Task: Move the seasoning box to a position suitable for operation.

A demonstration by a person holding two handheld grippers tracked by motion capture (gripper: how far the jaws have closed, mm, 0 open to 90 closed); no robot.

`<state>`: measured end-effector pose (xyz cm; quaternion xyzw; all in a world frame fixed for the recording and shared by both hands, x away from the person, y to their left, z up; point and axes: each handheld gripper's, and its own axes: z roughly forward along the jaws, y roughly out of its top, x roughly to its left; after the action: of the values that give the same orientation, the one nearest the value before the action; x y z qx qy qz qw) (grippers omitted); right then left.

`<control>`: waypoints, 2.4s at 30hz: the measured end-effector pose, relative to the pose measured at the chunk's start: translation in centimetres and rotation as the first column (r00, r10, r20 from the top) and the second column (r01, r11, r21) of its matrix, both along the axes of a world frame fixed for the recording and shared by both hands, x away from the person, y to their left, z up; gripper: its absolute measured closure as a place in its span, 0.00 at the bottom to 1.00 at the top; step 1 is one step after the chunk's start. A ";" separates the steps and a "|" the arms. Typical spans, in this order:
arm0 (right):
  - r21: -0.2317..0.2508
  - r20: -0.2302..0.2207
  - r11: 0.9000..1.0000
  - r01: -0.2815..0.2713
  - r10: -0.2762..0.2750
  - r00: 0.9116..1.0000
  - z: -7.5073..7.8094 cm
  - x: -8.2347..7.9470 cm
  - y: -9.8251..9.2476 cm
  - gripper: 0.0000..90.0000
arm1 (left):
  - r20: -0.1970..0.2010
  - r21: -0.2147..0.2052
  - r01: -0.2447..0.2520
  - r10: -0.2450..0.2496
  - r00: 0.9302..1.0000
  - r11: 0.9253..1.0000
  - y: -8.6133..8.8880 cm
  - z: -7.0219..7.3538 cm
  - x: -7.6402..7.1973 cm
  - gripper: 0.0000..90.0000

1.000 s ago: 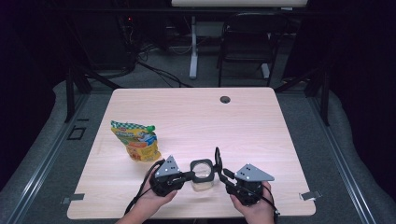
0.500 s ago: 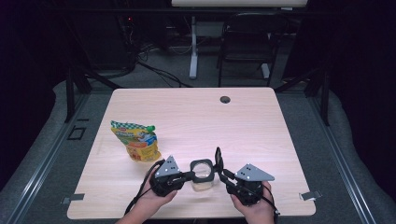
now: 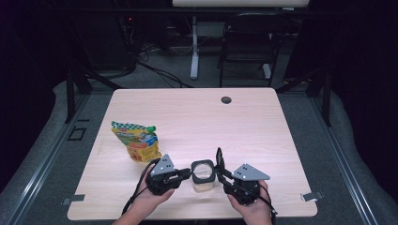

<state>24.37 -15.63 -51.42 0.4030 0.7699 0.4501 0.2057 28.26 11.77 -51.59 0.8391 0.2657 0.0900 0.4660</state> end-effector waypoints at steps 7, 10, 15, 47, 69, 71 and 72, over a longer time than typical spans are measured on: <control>0.003 -0.008 1.000 0.008 -0.008 1.000 0.0 0.9 0.1 0.85 | -0.008 0.003 -0.055 0.055 0.998 0.998 1.6 -0.1 0.1 0.91; 0.003 -0.018 1.000 -0.003 0.003 1.000 0.0 1.4 -0.2 0.89 | -0.011 -0.002 -0.067 0.067 0.998 0.998 2.1 -0.2 0.2 0.91; 0.005 -0.025 1.000 -0.018 0.018 1.000 0.1 2.1 -0.3 0.92 | -0.010 -0.006 -0.091 0.091 0.996 0.996 2.8 -0.1 0.1 0.91; 0.037 -0.053 0.997 -0.071 0.073 0.996 0.2 3.8 -0.5 0.92 | 0.001 0.004 -0.176 0.176 0.984 0.984 5.6 0.1 -0.9 0.91; 0.078 -0.054 0.997 -0.029 0.034 0.998 -0.2 6.0 -0.3 0.95 | -0.008 0.003 -0.215 0.215 0.977 0.977 6.8 0.0 -0.9 0.90; 0.079 -0.051 0.997 -0.026 0.030 0.998 -0.3 6.2 -0.2 0.95 | -0.007 0.006 -0.222 0.222 0.975 0.975 7.0 0.0 -0.9 0.90; 0.077 -0.052 0.997 -0.024 0.028 0.998 -0.2 6.3 -0.1 0.94 | -0.011 0.005 -0.224 0.224 0.975 0.975 7.2 0.0 -0.9 0.90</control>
<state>30.71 -15.77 -51.65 0.4121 0.7626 0.4709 0.1640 27.37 18.93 -51.62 0.8051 0.3611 0.1376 0.4499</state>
